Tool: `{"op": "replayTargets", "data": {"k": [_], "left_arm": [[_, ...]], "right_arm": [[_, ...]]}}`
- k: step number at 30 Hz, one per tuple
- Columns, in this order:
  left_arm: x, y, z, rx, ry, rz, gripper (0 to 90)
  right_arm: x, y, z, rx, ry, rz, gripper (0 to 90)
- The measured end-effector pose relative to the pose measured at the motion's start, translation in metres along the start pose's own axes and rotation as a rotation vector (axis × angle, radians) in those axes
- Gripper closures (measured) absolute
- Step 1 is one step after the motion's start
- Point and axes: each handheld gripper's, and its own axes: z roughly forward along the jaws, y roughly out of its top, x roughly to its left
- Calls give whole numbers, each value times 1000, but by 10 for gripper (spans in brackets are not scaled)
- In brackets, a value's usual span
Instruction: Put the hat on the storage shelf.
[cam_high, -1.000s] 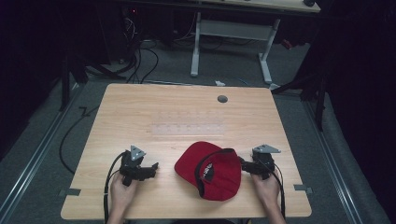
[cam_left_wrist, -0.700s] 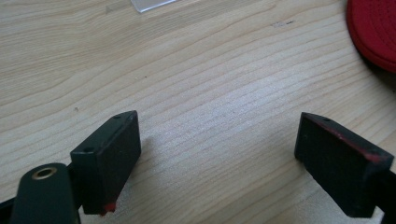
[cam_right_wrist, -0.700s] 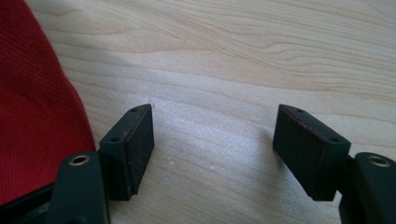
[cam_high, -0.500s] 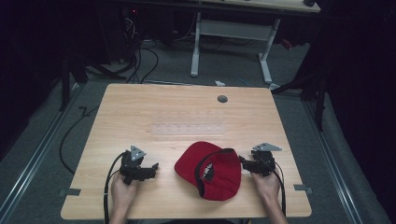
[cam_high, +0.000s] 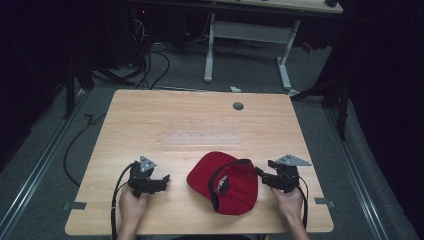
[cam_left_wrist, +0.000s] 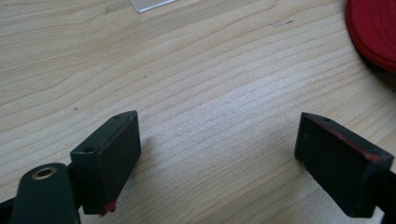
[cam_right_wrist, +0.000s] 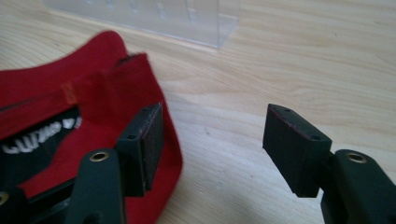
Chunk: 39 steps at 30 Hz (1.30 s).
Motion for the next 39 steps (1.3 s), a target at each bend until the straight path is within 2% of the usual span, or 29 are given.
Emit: {"op": "replayTargets", "data": {"k": [5, 11, 16, 26, 33, 39], "left_arm": [[0, 0, 0, 0, 0, 0, 149], [-1, 0, 0, 0, -8, -1, 150], [-1, 0, -1, 2, -14, 4, 157], [-1, 0, -1, 4, -18, 5, 164], [-1, -1, -1, 3, -21, 7, 171], [-1, -1, -1, 3, -21, 7, 172]], "right_arm": [[11, 10, -3, -30, 43, -35, 364], [25, 21, 10, -14, 105, -74, 332], [31, 26, 28, 26, 140, -91, 323], [34, 24, 56, 99, 196, -70, 334], [35, 21, 67, 124, 236, -79, 386], [34, 18, 70, 136, 252, -89, 542]]}}
